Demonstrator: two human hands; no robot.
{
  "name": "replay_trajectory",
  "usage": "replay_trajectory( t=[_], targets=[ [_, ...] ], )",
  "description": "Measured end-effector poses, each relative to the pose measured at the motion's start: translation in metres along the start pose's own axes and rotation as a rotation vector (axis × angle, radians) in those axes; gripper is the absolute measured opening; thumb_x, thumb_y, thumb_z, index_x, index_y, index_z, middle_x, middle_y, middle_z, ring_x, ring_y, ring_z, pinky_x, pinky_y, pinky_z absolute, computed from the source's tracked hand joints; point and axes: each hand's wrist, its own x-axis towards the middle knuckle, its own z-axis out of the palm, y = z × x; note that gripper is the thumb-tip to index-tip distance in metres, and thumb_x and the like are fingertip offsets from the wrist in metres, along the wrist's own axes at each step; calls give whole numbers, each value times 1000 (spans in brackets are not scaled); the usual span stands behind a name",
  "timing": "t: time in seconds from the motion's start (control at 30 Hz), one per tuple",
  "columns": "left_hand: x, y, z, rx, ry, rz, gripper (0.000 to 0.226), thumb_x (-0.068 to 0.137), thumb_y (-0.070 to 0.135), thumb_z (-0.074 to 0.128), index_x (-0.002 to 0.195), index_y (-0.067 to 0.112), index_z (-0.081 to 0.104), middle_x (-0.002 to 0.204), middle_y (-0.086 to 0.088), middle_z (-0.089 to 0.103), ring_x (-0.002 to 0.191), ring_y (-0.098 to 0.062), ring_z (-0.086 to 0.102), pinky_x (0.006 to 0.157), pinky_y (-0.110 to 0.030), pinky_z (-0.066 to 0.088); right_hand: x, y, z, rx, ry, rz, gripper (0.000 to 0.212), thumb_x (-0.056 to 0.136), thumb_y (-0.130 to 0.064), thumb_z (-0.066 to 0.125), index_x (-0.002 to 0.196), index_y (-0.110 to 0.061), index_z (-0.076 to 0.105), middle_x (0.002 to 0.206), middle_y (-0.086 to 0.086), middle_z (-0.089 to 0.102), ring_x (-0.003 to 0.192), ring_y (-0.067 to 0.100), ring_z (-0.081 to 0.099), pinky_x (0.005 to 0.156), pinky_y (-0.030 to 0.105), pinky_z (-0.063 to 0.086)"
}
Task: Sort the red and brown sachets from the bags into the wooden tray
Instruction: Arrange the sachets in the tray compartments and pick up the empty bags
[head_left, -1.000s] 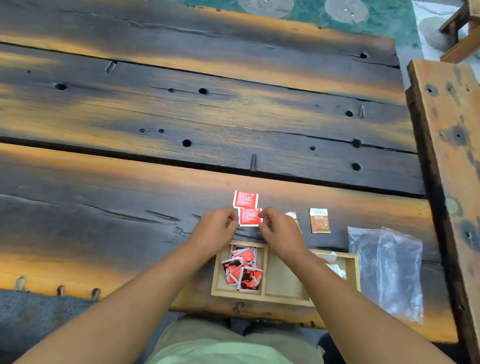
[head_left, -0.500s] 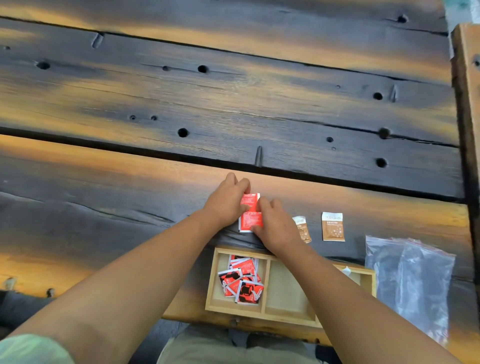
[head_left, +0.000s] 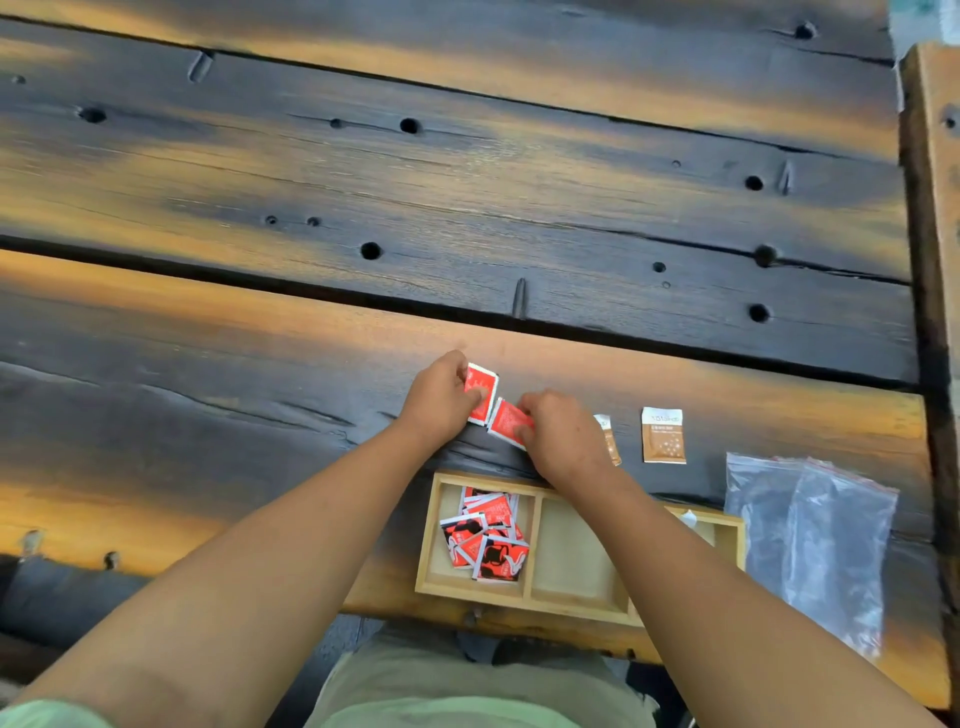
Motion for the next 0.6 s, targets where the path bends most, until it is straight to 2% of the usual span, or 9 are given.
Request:
replay_trajectory(
  t=[0.1,0.17,0.23,0.27,0.33,0.4,0.47,0.57,0.6],
  targets=[
    [-17,2,-10,-113,32,17,38,88,5,67,64,24,46,59,11,48,50,3,50,52,-10,34,-12,1,-11,58,48,28,21,93,-29,57,86,-13,68,89,13,68,86,35,63,65,36,43],
    [-32,2,-17,-205,38,10,24,90,5,64,71,18,59,65,3,58,55,6,53,61,-15,43,-21,2,-15,198,74,61,22,92,-24,56,79,-10,66,79,15,67,78,36,61,63,36,41],
    [-49,-3,-22,-306,31,-13,9,93,6,61,89,10,68,82,-10,69,72,-10,63,74,-30,53,-33,2,-16,388,66,92,21,92,-18,56,76,-9,66,67,8,61,66,27,57,59,34,37],
    [-59,-3,-23,-339,21,-42,10,94,7,60,95,11,69,88,-12,70,78,-17,65,77,-34,54,-41,1,-16,481,49,107,18,92,-17,58,78,-10,67,65,3,59,62,19,54,59,32,37],
    [-83,-4,-23,-389,3,-70,13,96,8,58,98,15,69,90,-6,72,80,-16,67,75,-32,56,-58,-2,-11,662,6,142,12,93,-15,60,84,-14,68,70,3,64,61,12,55,61,31,45],
    [-104,-2,-24,-424,-14,-64,15,97,9,58,99,17,70,89,2,73,79,-11,68,71,-24,53,-76,-6,-3,822,-24,191,8,94,-13,61,87,-14,65,80,12,70,67,15,64,69,39,55],
    [-118,-1,-25,-433,-35,-52,13,97,13,59,99,17,71,90,1,75,82,-11,71,70,-22,53,-91,-11,4,900,-12,235,7,95,-11,61,88,-12,60,87,18,72,69,20,69,73,42,58],
    [-131,1,-26,-469,-78,-16,9,94,9,63,99,10,71,93,-10,75,81,-16,73,74,-32,58,-106,-16,11,961,12,269,6,96,-9,60,92,-5,57,89,20,70,66,19,72,61,27,59],
    [-134,0,-26,-469,-92,3,8,93,8,64,98,9,70,91,-10,75,78,-16,73,74,-33,59,-110,-17,11,963,16,265,6,96,-8,60,95,-3,58,88,18,69,65,18,73,59,26,59]
  ],
)
